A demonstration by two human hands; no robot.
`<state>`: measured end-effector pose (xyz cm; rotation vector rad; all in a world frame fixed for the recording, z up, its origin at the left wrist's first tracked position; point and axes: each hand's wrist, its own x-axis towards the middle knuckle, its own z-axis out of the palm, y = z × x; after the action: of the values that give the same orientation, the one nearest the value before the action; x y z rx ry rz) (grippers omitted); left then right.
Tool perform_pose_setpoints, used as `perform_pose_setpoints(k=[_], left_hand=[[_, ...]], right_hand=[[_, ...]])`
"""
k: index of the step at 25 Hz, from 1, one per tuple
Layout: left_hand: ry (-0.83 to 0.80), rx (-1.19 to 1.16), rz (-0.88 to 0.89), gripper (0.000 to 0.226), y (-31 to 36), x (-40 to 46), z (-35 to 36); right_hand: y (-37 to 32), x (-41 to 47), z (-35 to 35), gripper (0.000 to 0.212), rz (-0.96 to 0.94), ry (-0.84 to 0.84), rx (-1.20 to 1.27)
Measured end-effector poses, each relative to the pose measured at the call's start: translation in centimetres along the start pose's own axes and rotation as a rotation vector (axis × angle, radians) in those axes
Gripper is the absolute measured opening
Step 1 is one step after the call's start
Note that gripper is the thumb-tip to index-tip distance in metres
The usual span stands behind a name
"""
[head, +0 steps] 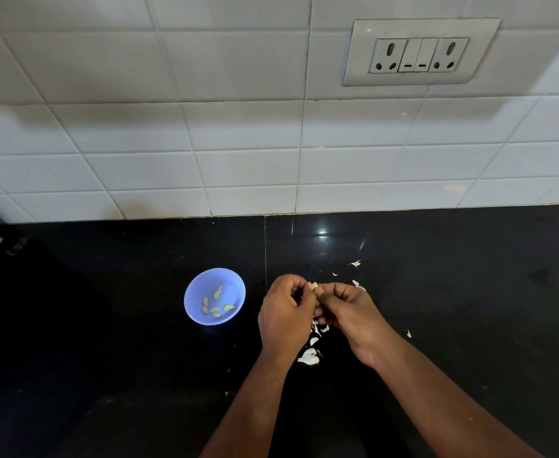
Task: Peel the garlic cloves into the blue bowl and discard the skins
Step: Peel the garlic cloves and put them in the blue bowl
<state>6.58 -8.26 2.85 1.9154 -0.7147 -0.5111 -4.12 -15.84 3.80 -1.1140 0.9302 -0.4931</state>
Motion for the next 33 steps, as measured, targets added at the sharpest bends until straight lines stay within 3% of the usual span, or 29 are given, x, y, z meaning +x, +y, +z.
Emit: perform_pose_setpoints(k=[7, 10, 13, 16, 21, 26, 29, 33], left_hand=[[-0.003, 0.121, -0.153, 0.015, 0.0, 0.3, -0.3], [-0.077, 0.069, -0.241, 0.029, 0.1, 0.4, -0.6], [-0.112, 0.115, -0.205, 0.039, -0.3, 0.3, -0.1], [-0.122, 0.030, -0.202, 0.012, -0.6, 0.3, 0.1], [-0.078, 0.207, -0.149, 0.009, -0.5, 0.3, -0.6], [-0.134, -0.179, -0.154, 0.015, -0.2, -0.1, 0.1], [-0.096, -0.266, -0.159, 0.016, 0.1, -0.4, 0.6], [-0.055, -0.524, -0.289, 0.015, 0.1, -0.4, 1.2]], right_hand=[[-0.2, -0.8, 0.4, 0.017, -0.039, 0.091, 0.046], [-0.7, -0.9, -0.3, 0.012, -0.085, 0.131, -0.072], [-0.7, -0.6, -0.7, 0.010, -0.139, 0.148, -0.265], [-0.6, -0.4, -0.9, 0.013, -0.198, 0.163, -0.445], [-0.9, -0.5, -1.2, 0.010, -0.298, 0.215, -0.607], [-0.6, -0.4, -1.2, 0.014, -0.365, 0.209, -0.802], [-0.4, -0.3, -0.9, 0.015, -0.378, 0.211, -0.902], [-0.4, -0.2, -0.6, 0.022, -0.256, 0.194, -0.618]])
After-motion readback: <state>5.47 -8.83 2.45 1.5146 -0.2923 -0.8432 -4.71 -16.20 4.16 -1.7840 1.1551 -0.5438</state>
